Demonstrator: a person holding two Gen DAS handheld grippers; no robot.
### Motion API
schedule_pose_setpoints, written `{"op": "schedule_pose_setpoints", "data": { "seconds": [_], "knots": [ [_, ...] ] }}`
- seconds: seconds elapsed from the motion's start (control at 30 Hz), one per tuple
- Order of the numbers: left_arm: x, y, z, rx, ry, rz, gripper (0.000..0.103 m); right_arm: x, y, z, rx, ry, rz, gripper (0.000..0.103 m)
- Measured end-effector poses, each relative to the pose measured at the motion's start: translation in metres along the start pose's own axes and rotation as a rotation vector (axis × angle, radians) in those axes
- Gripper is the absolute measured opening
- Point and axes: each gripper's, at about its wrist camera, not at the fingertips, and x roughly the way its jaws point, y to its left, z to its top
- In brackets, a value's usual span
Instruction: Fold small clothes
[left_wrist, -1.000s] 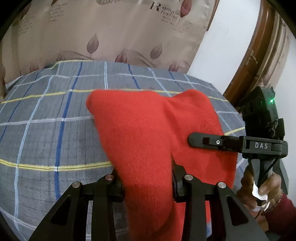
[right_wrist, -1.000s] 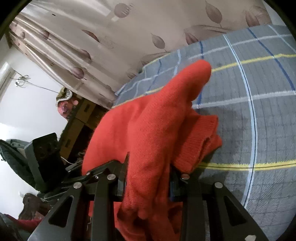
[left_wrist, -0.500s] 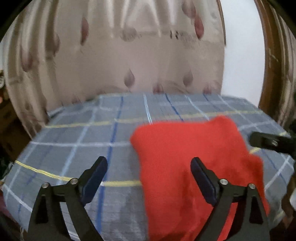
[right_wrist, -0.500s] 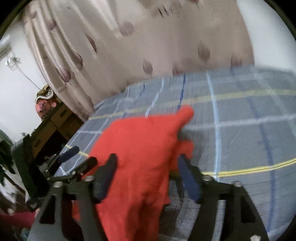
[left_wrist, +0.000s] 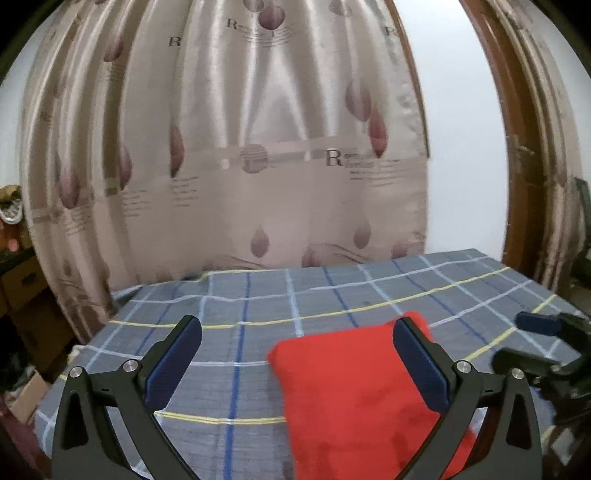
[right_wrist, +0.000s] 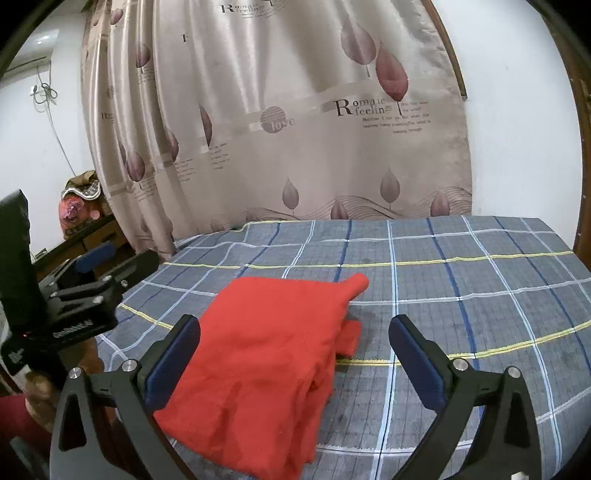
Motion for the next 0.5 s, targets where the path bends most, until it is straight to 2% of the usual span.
{"op": "schedule_pose_setpoints", "data": {
  "seconds": [0.23,0.5],
  "knots": [
    [-0.008,-0.001,-0.001,-0.035,-0.026,-0.032,0.103,-0.004,0.001,-0.007,0.0,0.02,-0.004,0.103],
    [-0.007,-0.002,-0.002,-0.036,-0.006,0.035,0.103,-0.011,0.008,-0.013,-0.023,0.008,-0.071,0.103]
  ]
}}
